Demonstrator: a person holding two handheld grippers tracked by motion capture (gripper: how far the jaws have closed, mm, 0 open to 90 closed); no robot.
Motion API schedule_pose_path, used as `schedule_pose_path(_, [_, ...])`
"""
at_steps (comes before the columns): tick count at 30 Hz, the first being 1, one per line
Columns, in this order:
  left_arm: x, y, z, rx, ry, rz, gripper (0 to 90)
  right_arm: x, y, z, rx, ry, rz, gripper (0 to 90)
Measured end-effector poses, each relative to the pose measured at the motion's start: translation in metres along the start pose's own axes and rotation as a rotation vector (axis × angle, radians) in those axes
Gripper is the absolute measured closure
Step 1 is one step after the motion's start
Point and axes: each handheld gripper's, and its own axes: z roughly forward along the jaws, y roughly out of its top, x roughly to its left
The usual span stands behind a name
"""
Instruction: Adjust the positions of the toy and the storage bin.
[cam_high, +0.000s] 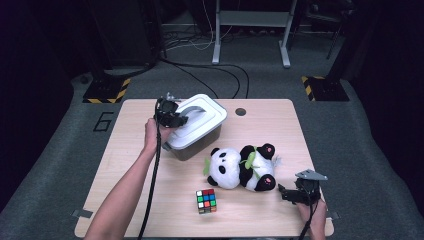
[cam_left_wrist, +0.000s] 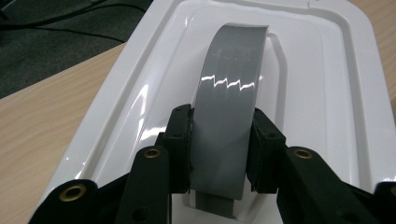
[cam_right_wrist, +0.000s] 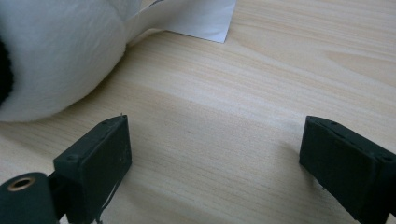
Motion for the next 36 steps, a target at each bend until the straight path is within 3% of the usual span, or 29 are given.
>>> schedule_pose_path(11, [-0.008, 0.008, 0.012, -0.015, -0.040, 0.012, 66.6, 0.000, 0.000, 0.000, 0.000, 0.001, 0.000, 8.3])
schedule_pose_path(17, [-0.013, 0.015, 0.019, -0.020, -0.044, 0.036, 66.9, 0.000, 0.000, 0.000, -0.001, -0.001, 0.001, 8.8])
schedule_pose_path(29, [-0.017, 0.022, 0.028, -0.035, -0.059, 0.028, 66.6, 0.000, 0.000, 0.000, -0.001, -0.003, 0.002, 9.0])
schedule_pose_path(33, [-0.016, 0.023, 0.029, -0.033, -0.057, 0.049, 66.6, 0.000, 0.000, 0.000, -0.002, -0.004, 0.003, 9.2])
schedule_pose_path(36, [-0.017, 0.023, 0.030, -0.041, -0.060, 0.036, 66.2, 0.000, 0.000, 0.000, -0.002, -0.004, 0.004, 9.3])
